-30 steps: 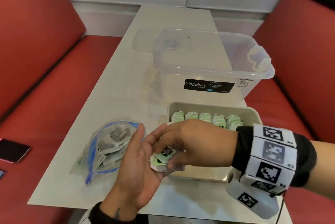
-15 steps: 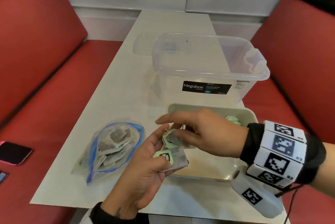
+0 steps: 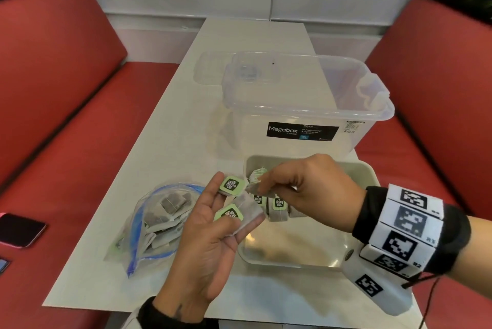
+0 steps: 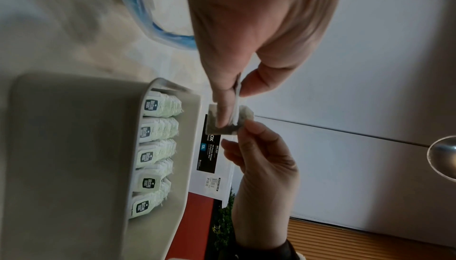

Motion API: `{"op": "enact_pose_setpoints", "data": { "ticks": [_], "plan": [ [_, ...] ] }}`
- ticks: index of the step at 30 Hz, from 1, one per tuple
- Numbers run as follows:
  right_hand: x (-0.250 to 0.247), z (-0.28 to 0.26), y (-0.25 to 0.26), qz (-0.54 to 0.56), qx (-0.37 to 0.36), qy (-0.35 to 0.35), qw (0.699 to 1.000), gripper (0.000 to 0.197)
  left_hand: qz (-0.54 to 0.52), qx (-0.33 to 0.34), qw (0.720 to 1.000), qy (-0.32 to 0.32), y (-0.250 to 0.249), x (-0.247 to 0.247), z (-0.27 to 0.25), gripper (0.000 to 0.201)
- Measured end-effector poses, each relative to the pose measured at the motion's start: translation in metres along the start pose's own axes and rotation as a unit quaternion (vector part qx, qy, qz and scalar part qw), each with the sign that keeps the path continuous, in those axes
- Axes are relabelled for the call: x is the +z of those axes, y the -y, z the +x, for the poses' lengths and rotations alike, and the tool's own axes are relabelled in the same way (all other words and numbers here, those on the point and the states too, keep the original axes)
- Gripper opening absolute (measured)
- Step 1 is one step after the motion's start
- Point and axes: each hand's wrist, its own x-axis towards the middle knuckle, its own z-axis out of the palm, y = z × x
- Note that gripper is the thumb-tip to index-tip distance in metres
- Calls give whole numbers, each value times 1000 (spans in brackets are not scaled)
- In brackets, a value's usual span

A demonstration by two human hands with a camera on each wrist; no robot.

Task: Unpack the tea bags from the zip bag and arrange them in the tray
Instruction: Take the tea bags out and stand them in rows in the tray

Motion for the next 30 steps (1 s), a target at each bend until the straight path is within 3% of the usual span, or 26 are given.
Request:
{"op": "enact_pose_setpoints", "data": {
  "ticks": [6,11,15,19,25,30],
  "plan": [
    [0,1,-5,2,2,-60,998,35,11,-3,1000,2,-1,-1,1,66],
    [-4,4,-6,18,5,-112,994,25,36,-45,998,34,1,-5,1,71],
    [-8,7,-4,27,-7,-128,991,21,28,-99,994,40,1,-1,-2,56],
    [-11,8,1,2,-39,-122,992,23,70,-131,989,-15,1,6,-2,35],
    [-17,12,8,-64,-88,-99,989,24,285,-46,956,-55,-2,10,0,14],
    [-19,11,3,-29,-36,-57,997,25,389,50,916,-86,-9,9,2,14]
  ]
}}
